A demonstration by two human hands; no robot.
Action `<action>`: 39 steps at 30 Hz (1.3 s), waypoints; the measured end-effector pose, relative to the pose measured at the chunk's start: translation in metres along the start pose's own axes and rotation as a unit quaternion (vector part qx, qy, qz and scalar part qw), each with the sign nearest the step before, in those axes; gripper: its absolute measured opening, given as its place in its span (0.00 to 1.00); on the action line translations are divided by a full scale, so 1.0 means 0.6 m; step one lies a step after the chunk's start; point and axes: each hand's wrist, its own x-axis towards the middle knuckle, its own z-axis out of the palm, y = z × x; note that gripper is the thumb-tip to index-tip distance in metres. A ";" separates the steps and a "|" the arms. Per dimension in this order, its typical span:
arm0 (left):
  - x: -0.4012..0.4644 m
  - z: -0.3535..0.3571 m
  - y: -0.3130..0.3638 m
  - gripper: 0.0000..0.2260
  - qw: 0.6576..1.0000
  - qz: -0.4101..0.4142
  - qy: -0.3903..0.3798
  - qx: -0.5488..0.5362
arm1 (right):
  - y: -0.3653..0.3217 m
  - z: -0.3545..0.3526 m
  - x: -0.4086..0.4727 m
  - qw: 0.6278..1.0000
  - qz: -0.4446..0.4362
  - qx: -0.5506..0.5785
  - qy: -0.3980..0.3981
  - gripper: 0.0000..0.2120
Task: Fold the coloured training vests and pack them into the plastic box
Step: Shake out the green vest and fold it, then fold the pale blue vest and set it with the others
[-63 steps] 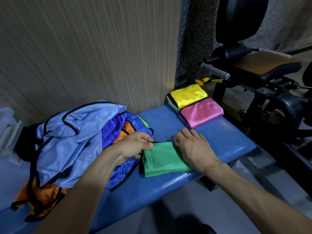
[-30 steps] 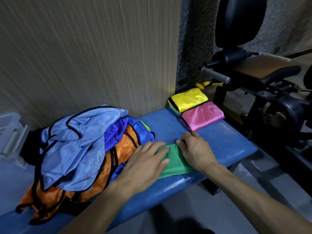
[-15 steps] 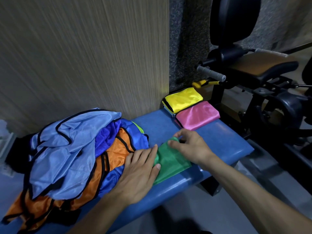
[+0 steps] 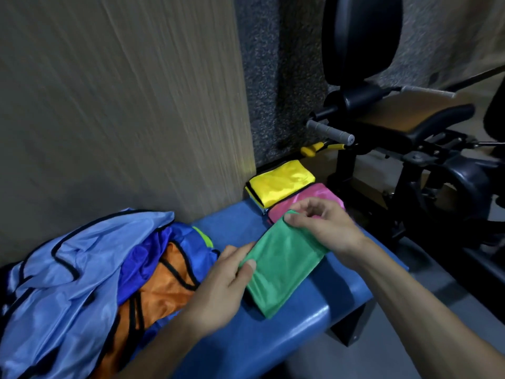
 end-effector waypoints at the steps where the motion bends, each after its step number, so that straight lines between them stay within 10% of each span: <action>1: 0.030 0.000 0.006 0.15 1.000 -0.007 0.013 -0.008 | 0.001 -0.011 0.014 0.999 0.001 0.006 0.031 0.08; 9: 0.234 0.054 0.031 0.16 0.980 -0.101 0.109 -0.132 | 0.016 -0.068 0.103 0.951 -0.100 -0.138 0.258 0.21; 16: 0.244 0.070 0.047 0.18 0.965 0.006 0.184 0.188 | 0.044 -0.054 0.111 0.923 -0.132 -0.283 0.226 0.18; 20: 0.240 0.085 0.041 0.20 0.888 0.121 0.189 0.401 | 0.048 -0.048 0.113 0.911 -0.118 -0.325 0.227 0.18; 25: 0.226 0.112 0.010 0.30 0.896 0.094 0.060 0.429 | 0.043 -0.031 0.107 0.808 -0.184 -0.528 0.184 0.22; 30: 0.221 0.097 0.021 0.38 0.920 0.064 -0.003 0.387 | 0.045 -0.024 0.099 0.795 -0.099 -0.591 0.092 0.20; 39: 0.007 -0.087 -0.036 0.21 0.923 0.117 0.127 0.343 | 0.004 0.082 0.034 0.802 -0.140 -0.577 0.059 0.22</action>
